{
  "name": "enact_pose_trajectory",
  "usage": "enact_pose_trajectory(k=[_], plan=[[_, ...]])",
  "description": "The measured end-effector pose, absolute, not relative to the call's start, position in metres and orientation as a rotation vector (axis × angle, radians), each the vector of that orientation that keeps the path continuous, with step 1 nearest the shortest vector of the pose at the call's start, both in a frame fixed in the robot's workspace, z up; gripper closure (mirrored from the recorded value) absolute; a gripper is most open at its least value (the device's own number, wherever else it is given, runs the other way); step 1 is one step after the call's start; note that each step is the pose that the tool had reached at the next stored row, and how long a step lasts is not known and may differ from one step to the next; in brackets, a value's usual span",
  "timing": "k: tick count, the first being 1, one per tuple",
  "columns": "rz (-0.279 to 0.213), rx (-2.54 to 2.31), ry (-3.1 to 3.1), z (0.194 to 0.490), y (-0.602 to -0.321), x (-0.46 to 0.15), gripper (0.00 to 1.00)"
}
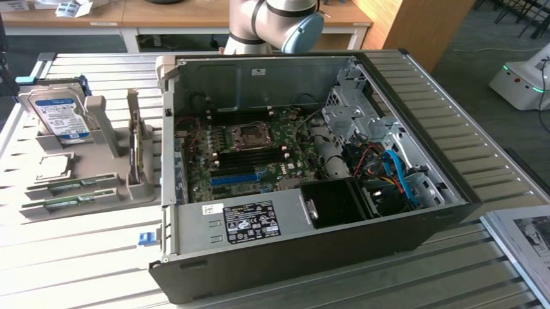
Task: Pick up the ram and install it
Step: 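Pick up the ram and move it above insertion slot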
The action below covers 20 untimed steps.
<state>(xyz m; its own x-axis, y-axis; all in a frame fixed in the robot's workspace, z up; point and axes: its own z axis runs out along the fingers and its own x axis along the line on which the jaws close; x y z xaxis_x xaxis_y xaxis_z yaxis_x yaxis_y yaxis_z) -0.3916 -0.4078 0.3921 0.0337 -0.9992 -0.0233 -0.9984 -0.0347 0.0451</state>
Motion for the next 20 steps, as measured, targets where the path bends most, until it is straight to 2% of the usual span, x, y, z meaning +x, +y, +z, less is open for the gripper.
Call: enact_pose_trajectory(k=[20], plan=[[-0.069, 2.25, -2.174, 0.3899, -0.4077, -0.3916, 0.9]])
